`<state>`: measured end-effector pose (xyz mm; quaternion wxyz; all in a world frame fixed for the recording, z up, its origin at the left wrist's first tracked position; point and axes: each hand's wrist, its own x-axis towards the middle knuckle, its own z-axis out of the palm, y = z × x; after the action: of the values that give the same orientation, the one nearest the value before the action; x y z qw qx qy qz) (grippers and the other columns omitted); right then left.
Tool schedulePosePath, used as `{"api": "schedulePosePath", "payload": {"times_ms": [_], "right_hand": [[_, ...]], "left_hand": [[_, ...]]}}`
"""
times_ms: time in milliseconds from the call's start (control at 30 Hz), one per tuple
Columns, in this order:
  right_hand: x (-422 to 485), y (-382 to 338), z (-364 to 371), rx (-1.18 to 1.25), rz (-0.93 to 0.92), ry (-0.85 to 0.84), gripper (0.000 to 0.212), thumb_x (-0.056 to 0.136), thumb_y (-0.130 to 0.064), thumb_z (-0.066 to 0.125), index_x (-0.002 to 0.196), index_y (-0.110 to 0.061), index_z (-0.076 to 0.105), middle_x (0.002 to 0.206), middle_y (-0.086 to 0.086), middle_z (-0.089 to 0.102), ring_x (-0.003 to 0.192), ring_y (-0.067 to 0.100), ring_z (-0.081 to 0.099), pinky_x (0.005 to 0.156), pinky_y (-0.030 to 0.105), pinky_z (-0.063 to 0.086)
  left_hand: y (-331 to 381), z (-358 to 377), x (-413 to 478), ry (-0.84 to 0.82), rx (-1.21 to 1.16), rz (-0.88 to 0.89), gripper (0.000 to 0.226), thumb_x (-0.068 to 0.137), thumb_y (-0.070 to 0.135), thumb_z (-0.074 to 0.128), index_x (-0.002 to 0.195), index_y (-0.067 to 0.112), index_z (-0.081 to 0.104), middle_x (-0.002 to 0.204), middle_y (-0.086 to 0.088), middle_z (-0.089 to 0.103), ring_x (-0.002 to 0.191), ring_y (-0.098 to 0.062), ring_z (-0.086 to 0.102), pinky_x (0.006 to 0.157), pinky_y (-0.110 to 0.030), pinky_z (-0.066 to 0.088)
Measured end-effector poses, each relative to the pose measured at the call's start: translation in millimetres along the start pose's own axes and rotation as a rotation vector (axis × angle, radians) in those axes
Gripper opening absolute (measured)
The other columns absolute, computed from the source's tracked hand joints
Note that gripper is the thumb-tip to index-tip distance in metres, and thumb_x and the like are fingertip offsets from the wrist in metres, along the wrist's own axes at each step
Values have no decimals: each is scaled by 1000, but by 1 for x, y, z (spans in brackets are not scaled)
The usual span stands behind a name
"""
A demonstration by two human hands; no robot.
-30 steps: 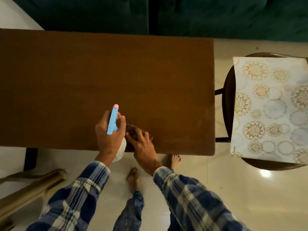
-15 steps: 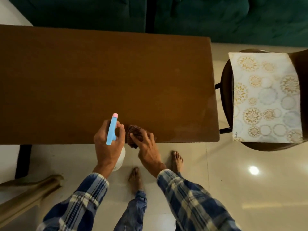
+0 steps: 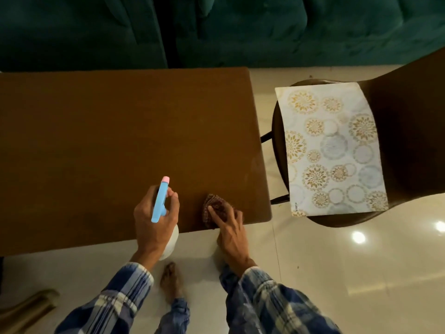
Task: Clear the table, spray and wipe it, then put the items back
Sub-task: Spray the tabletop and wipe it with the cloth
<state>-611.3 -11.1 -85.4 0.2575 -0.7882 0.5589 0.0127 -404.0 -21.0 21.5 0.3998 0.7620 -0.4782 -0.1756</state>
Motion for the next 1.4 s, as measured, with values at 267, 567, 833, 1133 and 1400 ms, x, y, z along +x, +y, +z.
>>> {"api": "schedulePosePath", "payload": {"times_ms": [267, 567, 833, 1133, 1400], "right_hand": [[4, 92, -51, 127, 223, 125, 86, 78, 6, 48, 152, -37, 42, 158, 9, 28, 118, 35, 38, 96, 52, 52], [130, 98, -86, 58, 43, 98, 72, 88, -2, 50, 152, -33, 43, 158, 9, 27, 130, 38, 31, 105, 56, 46], [133, 53, -72, 79, 47, -10, 80, 85, -3, 46, 154, -42, 34, 158, 3, 18, 132, 38, 29, 109, 57, 43], [276, -46, -78, 46, -45, 85, 73, 90, -3, 46, 153, -40, 36, 155, 5, 23, 124, 32, 31, 106, 52, 43], [372, -60, -93, -69, -159, 78, 70, 92, -7, 45, 155, -38, 35, 154, 7, 26, 123, 34, 33, 107, 53, 41]], "left_hand": [[43, 58, 29, -26, 20, 19, 14, 88, 12, 74, 96, 11, 62, 71, 12, 54, 55, -5, 57, 54, -7, 47], [53, 79, 69, 11, 25, 6, 22, 85, 10, 77, 99, 16, 61, 76, 22, 51, 73, -2, 63, 59, -2, 46], [35, 57, 117, 87, 6, -23, 21, 87, 12, 76, 99, 19, 60, 75, 14, 57, 60, -7, 62, 56, -10, 51], [-16, 23, 195, 110, -43, -35, 28, 85, 12, 77, 102, 23, 58, 75, 17, 55, 59, -12, 61, 58, -5, 49], [-43, 22, 271, 132, -116, 53, 19, 85, 15, 73, 100, 16, 62, 75, 17, 55, 71, -10, 63, 56, -8, 50]]}}
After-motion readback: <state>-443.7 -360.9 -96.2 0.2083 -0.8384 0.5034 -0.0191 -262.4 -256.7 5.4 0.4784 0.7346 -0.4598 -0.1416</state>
